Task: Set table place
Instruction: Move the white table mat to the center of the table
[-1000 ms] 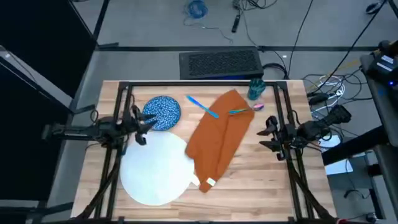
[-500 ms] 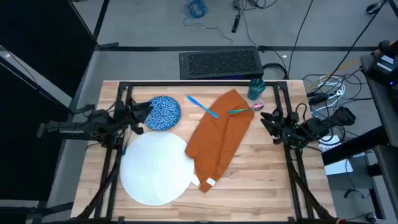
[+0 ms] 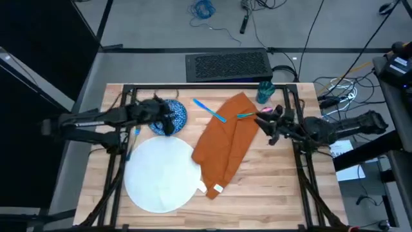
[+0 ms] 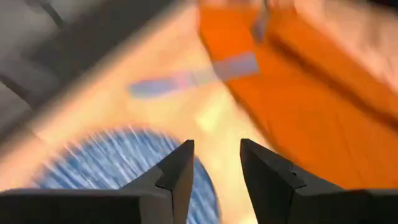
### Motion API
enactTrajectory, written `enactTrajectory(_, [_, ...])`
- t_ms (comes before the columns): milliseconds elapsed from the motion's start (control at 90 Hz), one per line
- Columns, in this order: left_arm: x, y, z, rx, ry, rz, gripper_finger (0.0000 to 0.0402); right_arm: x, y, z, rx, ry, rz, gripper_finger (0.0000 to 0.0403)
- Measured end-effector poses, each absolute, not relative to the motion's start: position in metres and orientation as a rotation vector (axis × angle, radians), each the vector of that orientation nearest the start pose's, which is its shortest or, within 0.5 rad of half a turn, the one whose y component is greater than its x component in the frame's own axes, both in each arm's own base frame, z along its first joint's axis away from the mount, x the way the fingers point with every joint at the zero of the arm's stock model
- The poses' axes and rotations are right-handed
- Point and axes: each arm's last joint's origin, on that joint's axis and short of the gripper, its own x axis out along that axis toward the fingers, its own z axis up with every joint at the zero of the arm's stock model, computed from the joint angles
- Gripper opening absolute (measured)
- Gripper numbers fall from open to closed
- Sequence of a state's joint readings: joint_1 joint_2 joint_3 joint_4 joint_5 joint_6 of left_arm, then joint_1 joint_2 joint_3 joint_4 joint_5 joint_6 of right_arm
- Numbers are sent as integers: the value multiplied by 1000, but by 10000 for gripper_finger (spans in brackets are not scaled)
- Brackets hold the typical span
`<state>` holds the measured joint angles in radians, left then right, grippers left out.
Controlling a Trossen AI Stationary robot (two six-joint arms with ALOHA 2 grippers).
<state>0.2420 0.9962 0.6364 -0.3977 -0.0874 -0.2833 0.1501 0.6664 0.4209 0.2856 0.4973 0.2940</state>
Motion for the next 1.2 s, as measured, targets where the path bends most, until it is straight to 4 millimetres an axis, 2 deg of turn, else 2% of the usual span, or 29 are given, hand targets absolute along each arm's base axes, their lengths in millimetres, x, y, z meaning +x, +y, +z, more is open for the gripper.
enactTrajectory(144, [183,21,223,-419,809,346,116,202,12,276,214,91,-371,164])
enactTrajectory(256, [175,0,224,-461,855,290,116,241,13,267,222,173,-301,164])
enactTrajectory(378, [164,-18,219,-493,953,309,116,278,13,249,269,181,-274,164])
enactTrajectory(489, [157,-35,216,-497,1011,298,116,303,14,239,289,183,-188,164])
enactTrajectory(578, [157,-47,211,-492,993,306,116,316,14,243,294,182,-137,164])
enactTrajectory(678, [153,-58,189,-504,1010,308,116,321,14,260,273,157,-113,164])
enactTrajectory(822, [145,-67,152,-590,1030,332,116,310,13,285,234,137,-119,164])
enactTrajectory(1000, [151,-76,142,-639,984,286,116,286,10,309,202,107,-173,164])
enactTrajectory(1200, [151,-76,127,-583,1076,374,116,272,9,315,191,139,-200,164])
